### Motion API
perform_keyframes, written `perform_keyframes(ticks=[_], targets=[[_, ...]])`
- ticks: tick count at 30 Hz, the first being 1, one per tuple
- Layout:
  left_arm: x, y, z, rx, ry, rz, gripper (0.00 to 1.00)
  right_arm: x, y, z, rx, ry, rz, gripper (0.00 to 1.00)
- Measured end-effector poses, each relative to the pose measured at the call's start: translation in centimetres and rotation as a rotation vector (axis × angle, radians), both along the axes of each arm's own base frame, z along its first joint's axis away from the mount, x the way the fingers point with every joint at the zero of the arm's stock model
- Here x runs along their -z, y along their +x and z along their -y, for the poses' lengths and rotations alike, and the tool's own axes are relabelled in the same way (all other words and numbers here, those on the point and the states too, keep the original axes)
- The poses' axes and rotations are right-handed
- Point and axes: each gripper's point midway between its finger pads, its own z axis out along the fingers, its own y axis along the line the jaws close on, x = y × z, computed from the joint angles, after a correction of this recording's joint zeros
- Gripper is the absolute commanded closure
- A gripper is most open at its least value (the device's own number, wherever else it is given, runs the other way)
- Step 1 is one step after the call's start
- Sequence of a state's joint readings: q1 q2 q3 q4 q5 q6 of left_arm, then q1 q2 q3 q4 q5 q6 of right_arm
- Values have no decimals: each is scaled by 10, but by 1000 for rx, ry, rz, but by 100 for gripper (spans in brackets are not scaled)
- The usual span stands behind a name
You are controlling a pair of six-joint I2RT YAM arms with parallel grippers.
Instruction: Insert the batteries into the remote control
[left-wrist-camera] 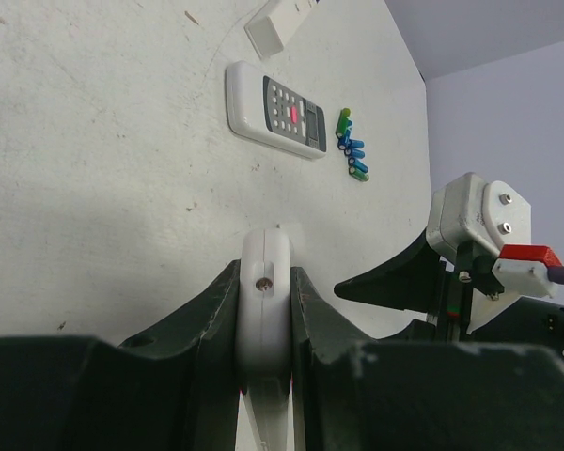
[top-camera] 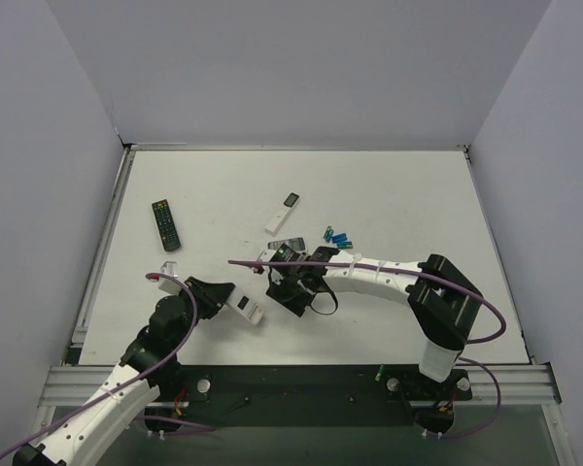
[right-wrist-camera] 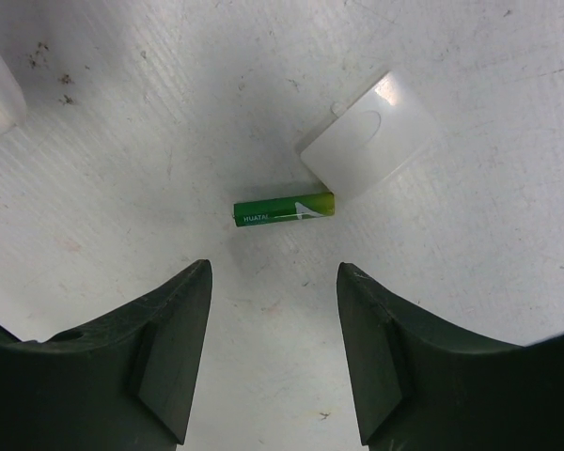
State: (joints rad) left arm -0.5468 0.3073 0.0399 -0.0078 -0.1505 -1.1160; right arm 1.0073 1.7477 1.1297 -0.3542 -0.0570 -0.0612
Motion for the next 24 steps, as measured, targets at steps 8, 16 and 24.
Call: perform_keyframes(ticks=[8, 16, 24], targets=[[0, 0, -1, -9, -2, 1, 100, -9, 5, -4, 47, 8, 14, 49], [-3, 1, -3, -21, -11, 11, 100, -23, 7, -7, 387, 54, -14, 50], [-8, 3, -5, -43, -38, 17, 100, -9, 4, -16, 553, 34, -81, 58]])
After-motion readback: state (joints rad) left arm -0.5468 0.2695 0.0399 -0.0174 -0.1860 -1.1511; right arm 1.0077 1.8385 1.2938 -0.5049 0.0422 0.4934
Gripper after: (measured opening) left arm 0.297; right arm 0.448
